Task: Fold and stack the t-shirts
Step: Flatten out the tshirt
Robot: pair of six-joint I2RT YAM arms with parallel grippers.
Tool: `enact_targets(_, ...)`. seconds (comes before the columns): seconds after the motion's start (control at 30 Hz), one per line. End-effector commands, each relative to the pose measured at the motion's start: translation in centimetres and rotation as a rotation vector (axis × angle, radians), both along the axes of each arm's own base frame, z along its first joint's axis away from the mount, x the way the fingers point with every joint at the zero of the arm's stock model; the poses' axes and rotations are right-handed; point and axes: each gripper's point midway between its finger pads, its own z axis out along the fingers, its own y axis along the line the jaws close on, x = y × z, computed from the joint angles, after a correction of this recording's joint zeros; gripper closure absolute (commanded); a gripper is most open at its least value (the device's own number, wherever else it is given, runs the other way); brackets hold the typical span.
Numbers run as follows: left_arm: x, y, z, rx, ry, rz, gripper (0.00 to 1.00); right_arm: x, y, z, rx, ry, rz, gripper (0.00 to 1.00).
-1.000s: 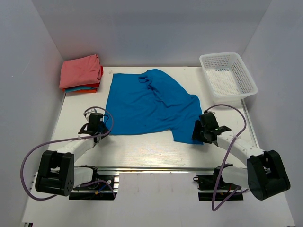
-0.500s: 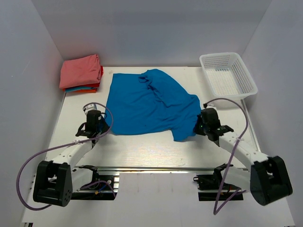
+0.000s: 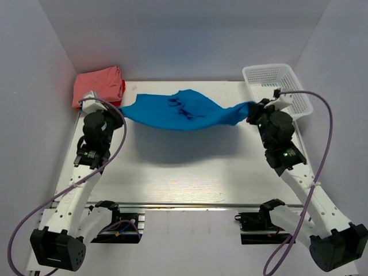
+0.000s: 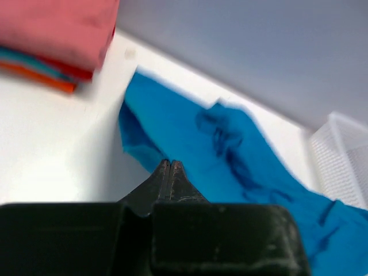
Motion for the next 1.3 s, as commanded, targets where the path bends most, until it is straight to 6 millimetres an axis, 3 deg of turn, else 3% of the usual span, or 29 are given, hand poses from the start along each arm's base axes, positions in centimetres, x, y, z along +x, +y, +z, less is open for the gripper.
enact_targets(0.0, -0.2, 0.7, 7.3, 0.038, -0.153, 0.019, 1.00, 0.2, -2.2, 9.0, -0.008, -0.224, -0.105, 1.00)
enact_targets(0.03, -0.4, 0.9, 8.4, 0.050, -0.170, 0.027, 1.00, -0.3, -2.5, 11.9, 0.001, -0.279, -0.108, 1.00)
enact_targets(0.07, -0.2, 0.9, 9.0, 0.061, -0.173, 0.026, 1.00, -0.4, -2.5, 12.7, -0.020, -0.297, -0.107, 1.00)
enact_targets(0.1, -0.5, 1.4, 11.7, 0.053, -0.226, 0.053, 1.00, -0.6, -2.6, 13.7, -0.020, -0.316, -0.106, 1.00)
enact_targets(0.13, -0.4, 1.6, 12.4, 0.078, -0.230, 0.062, 1.00, -1.0, -2.9, 16.4, -0.040, -0.365, -0.112, 1.00)
enact_targets(0.17, -0.3, 1.8, 13.2, 0.086, -0.244, 0.071, 1.00, -1.2, -3.0, 17.3, -0.046, -0.378, -0.110, 1.00)
enact_targets(0.2, -0.8, 2.1, 15.5, 0.087, -0.284, 0.083, 1.00, -1.7, -3.0, 19.2, -0.047, -0.408, -0.104, 1.00)
enact_targets(0.23, -1.1, 2.4, 16.7, 0.094, -0.307, 0.095, 1.00, -1.7, -3.0, 19.8, -0.086, -0.417, -0.099, 1.00)
enact_targets(0.3, -1.7, 2.8, 19.9, 0.115, -0.367, 0.110, 1.00, -2.7, -3.0, 23.5, -0.089, -0.486, -0.086, 1.00)
enact_targets(0.37, -2.0, 3.1, 21.7, 0.140, -0.399, 0.124, 1.00, -3.0, -3.1, 24.5, -0.127, -0.491, -0.079, 1.00)
enact_targets(0.4, -2.8, 3.3, 23.5, 0.141, -0.433, 0.128, 1.00, -3.8, -3.3, 26.5, -0.153, -0.526, -0.081, 1.00)
enact_targets(0.43, -3.1, 3.1, 24.4, 0.149, -0.454, 0.114, 1.00, -4.2, -3.6, 27.2, -0.158, -0.539, -0.088, 1.00)
enact_targets(0.47, -3.8, 3.3, 26.0, 0.161, -0.486, 0.120, 1.00, -5.3, -4.2, 29.5, -0.165, -0.589, -0.103, 1.00)
enact_targets(0.53, -4.6, 3.3, 27.8, 0.178, -0.535, 0.116, 1.00, -6.0, -4.2, 30.5, -0.190, -0.607, -0.091, 1.00)
enact_targets(0.57, -5.5, 3.6, 29.5, 0.192, -0.571, 0.125, 1.00, -7.5, -4.8, 32.5, -0.199, -0.655, -0.102, 1.00)
enact_targets(0.63, -6.0, 4.1, 30.5, 0.212, -0.577, 0.151, 1.00, -8.8, -5.0, 34.1, -0.201, -0.693, -0.093, 1.00)
enact_targets(0.67, -6.6, 4.3, 32.1, 0.215, -0.609, 0.158, 1.00, -9.2, -5.1, 34.5, -0.214, -0.706, -0.094, 1.00)
enact_targets(0.73, -7.0, 5.0, 32.8, 0.246, -0.601, 0.192, 1.00, -11.0, -6.0, 36.5, -0.207, -0.757, -0.118, 1.00)
enact_targets(0.77, -8.2, 5.2, 34.5, 0.247, -0.640, 0.202, 1.00, -10.9, -6.0, 36.2, -0.233, -0.739, -0.115, 1.00)
enact_targets(0.93, -9.6, 5.5, 36.7, 0.271, -0.674, 0.206, 1.00, -14.6, -7.0, 39.2, -0.240, -0.823, -0.114, 1.00)
enact_targets(1.27, -15.7, 4.5, 40.1, 0.281, -0.810, 0.112, 1.00, -19.1, -7.2, 40.8, -0.242, -0.902, -0.048, 1.00)
